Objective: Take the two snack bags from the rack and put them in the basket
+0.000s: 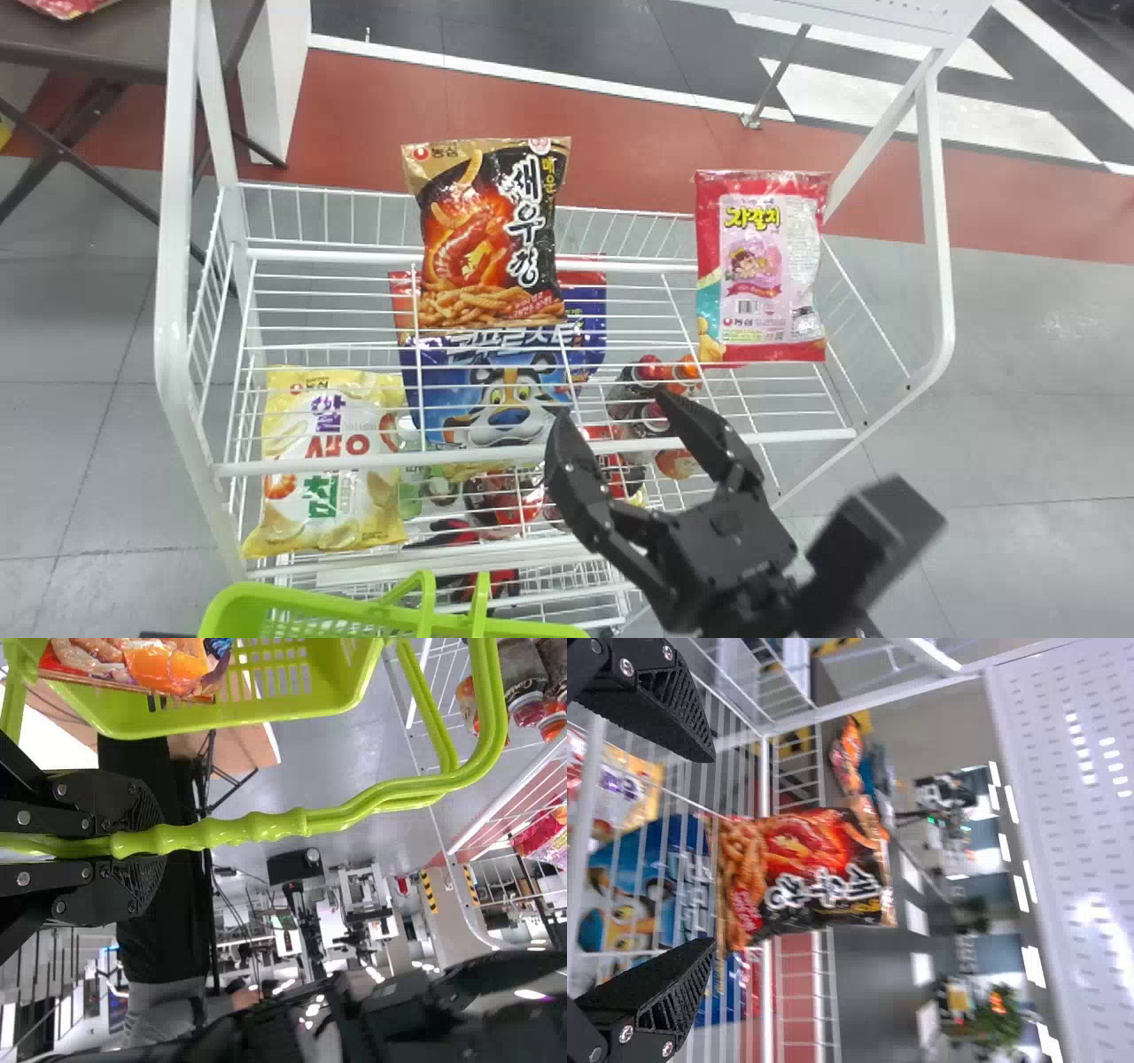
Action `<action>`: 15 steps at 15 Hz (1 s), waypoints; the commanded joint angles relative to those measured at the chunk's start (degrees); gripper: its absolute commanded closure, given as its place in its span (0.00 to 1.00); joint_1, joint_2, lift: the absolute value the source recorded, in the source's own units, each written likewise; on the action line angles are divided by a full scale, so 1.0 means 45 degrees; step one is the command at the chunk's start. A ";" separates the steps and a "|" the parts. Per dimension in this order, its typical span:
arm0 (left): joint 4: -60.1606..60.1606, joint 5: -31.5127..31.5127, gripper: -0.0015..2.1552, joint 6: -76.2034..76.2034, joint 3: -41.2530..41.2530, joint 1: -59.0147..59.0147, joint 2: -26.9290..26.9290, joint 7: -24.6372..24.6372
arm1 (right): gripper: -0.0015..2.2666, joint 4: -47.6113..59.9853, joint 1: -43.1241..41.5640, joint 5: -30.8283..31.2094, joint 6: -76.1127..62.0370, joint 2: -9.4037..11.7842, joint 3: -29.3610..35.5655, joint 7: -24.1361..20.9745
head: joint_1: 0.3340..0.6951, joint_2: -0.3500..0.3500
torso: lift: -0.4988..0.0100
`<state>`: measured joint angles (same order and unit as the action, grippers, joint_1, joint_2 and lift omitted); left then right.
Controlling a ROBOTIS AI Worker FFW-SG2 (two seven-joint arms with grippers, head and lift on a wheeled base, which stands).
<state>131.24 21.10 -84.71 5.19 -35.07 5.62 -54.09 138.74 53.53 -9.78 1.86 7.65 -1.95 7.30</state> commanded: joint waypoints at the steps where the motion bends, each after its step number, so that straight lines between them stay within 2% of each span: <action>1: -0.0259 0.0017 0.87 0.0005 -0.0138 0.0000 0.0001 -0.0051 | 0.04 -0.0089 0.1502 0.0337 -0.2179 -0.0019 -0.0269 -0.0118 | 1.00 0.00 | 0.96; 4: -0.0591 0.0466 0.87 -0.0034 -0.0509 -0.0039 0.0001 -0.0227 | 0.04 0.0048 0.2303 0.0318 -0.2101 -0.0058 -0.0035 -0.0137 | 1.00 0.00 | 0.96; 10: -0.0806 0.1501 0.87 0.0005 -0.1076 -0.0566 -0.0019 -0.0207 | 0.04 0.0673 0.2518 0.0318 -0.1007 -0.0136 -0.0035 -0.0215 | 1.00 0.00 | 0.96; 15: -0.0572 0.1794 0.87 0.0005 -0.1329 -0.0742 -0.0019 -0.0168 | 0.04 0.0732 0.2538 0.0279 -0.0890 -0.0117 0.0024 -0.0196 | 1.00 0.00 | 0.96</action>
<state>128.64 28.46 -84.83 -0.29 -38.09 5.54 -54.97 142.02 64.96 -8.51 -2.08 7.12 -1.77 6.36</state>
